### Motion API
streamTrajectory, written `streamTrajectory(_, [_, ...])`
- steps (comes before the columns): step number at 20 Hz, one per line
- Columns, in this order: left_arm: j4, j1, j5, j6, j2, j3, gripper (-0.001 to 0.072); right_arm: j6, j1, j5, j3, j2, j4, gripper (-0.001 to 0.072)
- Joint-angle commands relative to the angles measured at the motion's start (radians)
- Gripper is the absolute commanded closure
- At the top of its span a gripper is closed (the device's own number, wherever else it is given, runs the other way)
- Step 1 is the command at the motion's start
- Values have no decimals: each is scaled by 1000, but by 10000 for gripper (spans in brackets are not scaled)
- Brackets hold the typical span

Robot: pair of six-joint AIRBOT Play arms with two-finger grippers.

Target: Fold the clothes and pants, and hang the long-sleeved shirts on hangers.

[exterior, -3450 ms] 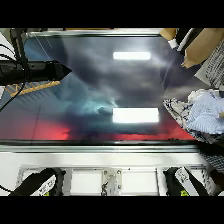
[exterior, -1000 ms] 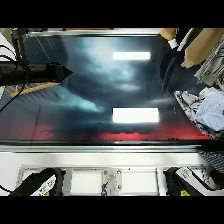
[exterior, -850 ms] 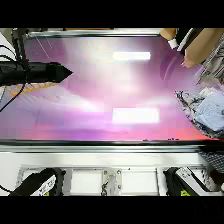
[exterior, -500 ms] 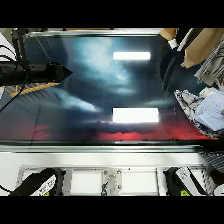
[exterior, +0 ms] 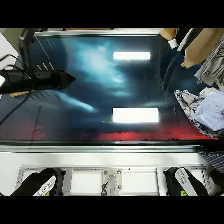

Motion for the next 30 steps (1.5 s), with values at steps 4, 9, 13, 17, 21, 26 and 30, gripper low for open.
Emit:
streamTrajectory(4, [0,-138,90,-2,58,-130,696,14,628,70,-406,41,-142,246])
streamTrajectory(9, [0,-164,85,-1,58,-130,695,14,887,4,-572,36,-146,246])
streamTrajectory(13, [0,-163,88,-2,58,-130,695,14,912,15,-583,32,-146,525])
streamTrajectory(17, [0,-163,89,-2,58,-130,695,14,912,14,-583,31,-146,698])
streamTrajectory(21, [0,-163,89,-2,58,-130,695,14,912,14,-583,31,-146,698])
streamTrajectory(26, [0,-163,89,-2,58,-130,696,14,912,14,-583,31,-146,698])
streamTrajectory(30, [0,-163,89,-2,58,-130,695,14,912,14,-583,31,-146,698])
